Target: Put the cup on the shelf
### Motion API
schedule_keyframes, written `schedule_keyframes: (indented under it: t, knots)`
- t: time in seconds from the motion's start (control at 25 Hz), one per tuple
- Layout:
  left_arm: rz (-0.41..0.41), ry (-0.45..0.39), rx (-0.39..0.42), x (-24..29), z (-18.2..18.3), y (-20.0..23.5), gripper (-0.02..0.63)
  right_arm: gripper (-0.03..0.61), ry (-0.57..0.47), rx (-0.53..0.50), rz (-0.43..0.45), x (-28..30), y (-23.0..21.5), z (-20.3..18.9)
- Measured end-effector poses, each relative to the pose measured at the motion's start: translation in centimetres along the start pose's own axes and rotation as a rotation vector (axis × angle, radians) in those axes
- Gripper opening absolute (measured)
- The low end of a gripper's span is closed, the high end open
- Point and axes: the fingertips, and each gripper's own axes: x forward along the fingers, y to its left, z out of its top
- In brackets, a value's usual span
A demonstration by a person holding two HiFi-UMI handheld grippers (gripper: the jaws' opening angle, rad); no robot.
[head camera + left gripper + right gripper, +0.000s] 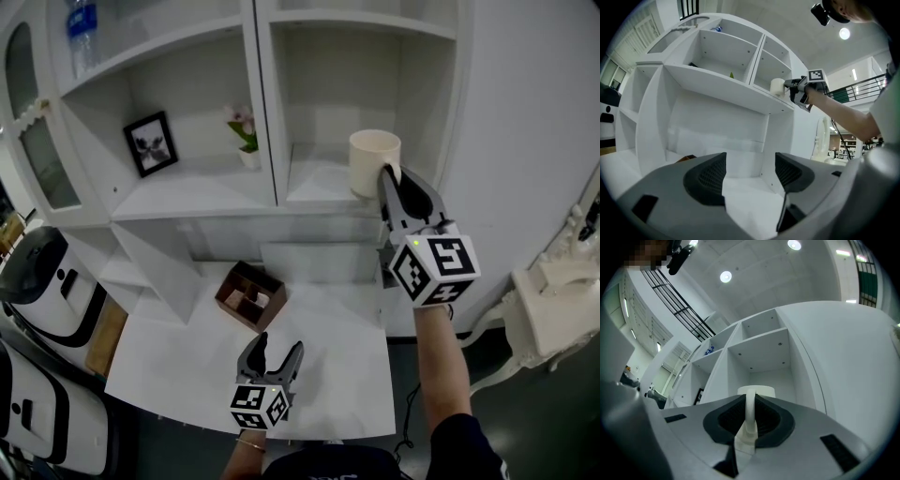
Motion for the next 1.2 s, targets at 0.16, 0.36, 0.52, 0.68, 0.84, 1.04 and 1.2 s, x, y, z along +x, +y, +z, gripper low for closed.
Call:
schedule_keyframes:
  t: [0.16, 0.36, 0.52, 0.68, 0.84, 1.04, 1.2]
  knots:
    - [0.034, -0.001, -0.012, -0.2, -0.1, 1.2, 0.314, 0.048, -0.002, -0.008, -0.023, 1.0, -0.8, -0.1]
    - [0.054, 0.005, -0.024, -0.3, -0.6, 1.7, 0.314, 0.048, 0.042, -0.012, -0.041, 2.8, -1.9, -0.6]
    - [0.063, 0.006, -0.035, -0.3, -0.8, 2.2, 0.314, 0.048, 0.087, -0.030, -0.062, 3.5, -2.3, -0.9]
    - [0.065, 0.001, -0.043, -0.3, -0.9, 2.3, 0.314, 0.049, 0.183, -0.048, -0.103, 4.2, -2.8, -1.8]
    - [0.053, 0.001, -0.049, -0.1, -1.1, 1.9, 0.314, 0.051, 0.228, -0.039, -0.154, 4.2, -3.7, -2.3]
    - [0.041, 0.007, -0.050, -0.3, -1.3, 1.3, 0.314, 0.054, 0.239, -0.004, -0.189, 3.7, -4.7, -2.8]
    - [0.045, 0.016, -0.054, -0.7, -1.7, 1.2, 0.314, 0.057, 0.230, -0.015, -0.190, 3.3, -4.7, -3.1]
